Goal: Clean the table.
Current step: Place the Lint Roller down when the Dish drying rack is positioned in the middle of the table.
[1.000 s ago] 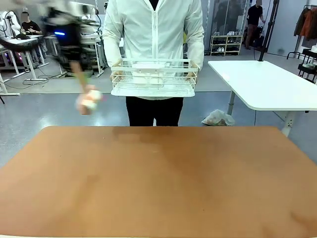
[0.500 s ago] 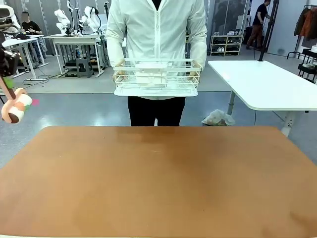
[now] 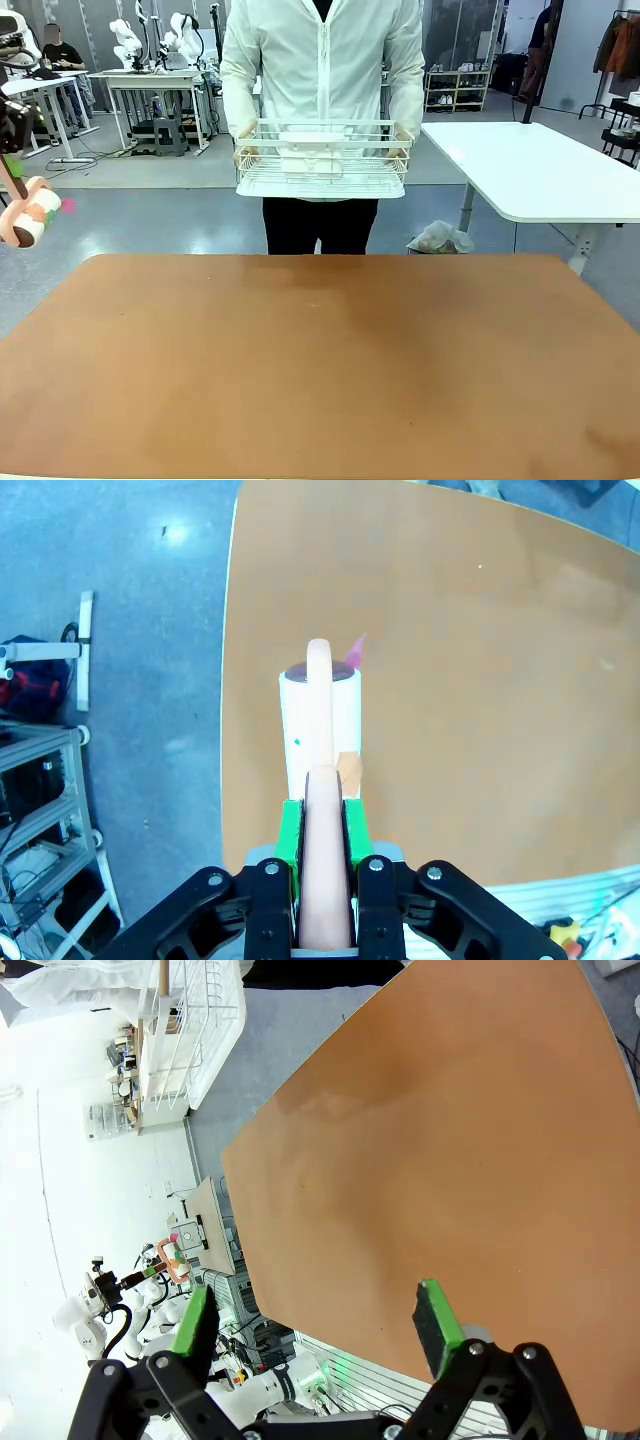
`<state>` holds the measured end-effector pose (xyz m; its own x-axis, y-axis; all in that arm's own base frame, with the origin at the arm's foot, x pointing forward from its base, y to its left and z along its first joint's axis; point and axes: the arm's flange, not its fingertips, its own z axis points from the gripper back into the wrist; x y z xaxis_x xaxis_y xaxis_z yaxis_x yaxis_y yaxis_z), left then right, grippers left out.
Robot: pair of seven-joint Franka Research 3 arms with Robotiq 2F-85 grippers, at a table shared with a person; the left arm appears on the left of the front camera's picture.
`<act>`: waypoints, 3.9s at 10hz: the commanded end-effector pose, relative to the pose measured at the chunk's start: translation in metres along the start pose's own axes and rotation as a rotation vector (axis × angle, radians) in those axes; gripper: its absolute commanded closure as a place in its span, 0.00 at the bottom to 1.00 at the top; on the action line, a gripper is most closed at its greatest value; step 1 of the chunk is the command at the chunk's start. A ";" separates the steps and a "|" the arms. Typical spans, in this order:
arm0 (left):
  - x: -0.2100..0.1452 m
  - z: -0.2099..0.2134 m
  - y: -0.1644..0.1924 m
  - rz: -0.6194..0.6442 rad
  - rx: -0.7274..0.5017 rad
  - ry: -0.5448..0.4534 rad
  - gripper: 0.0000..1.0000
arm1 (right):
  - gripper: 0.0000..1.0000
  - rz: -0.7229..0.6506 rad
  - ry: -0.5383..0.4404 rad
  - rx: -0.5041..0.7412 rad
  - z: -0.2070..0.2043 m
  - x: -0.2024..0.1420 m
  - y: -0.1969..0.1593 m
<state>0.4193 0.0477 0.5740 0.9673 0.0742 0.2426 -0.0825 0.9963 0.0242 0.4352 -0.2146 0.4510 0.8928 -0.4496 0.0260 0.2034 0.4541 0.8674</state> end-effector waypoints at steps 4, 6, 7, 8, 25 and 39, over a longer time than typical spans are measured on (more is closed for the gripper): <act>0.000 0.006 0.003 0.002 0.010 0.009 0.79 | 0.00 0.001 -0.013 -0.002 -0.002 -0.003 0.002; 0.000 0.006 0.003 0.002 0.010 0.009 0.79 | 0.00 0.001 -0.013 -0.002 -0.002 -0.003 0.002; 0.000 0.006 0.003 0.002 0.010 0.009 0.79 | 0.00 0.001 -0.013 -0.002 -0.002 -0.003 0.002; 0.000 0.006 0.003 0.002 0.010 0.009 0.79 | 0.00 0.001 -0.013 -0.002 -0.002 -0.003 0.002; 0.000 0.006 0.003 0.002 0.010 0.009 0.79 | 0.00 0.001 -0.013 -0.002 -0.002 -0.003 0.002; 0.000 0.006 0.003 0.002 0.010 0.009 0.79 | 0.00 0.001 -0.013 -0.002 -0.002 -0.003 0.002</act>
<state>0.4193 0.0478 0.5741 0.9673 0.0742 0.2427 -0.0825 0.9963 0.0242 0.4352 -0.2146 0.4510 0.8928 -0.4496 0.0260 0.2034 0.4541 0.8674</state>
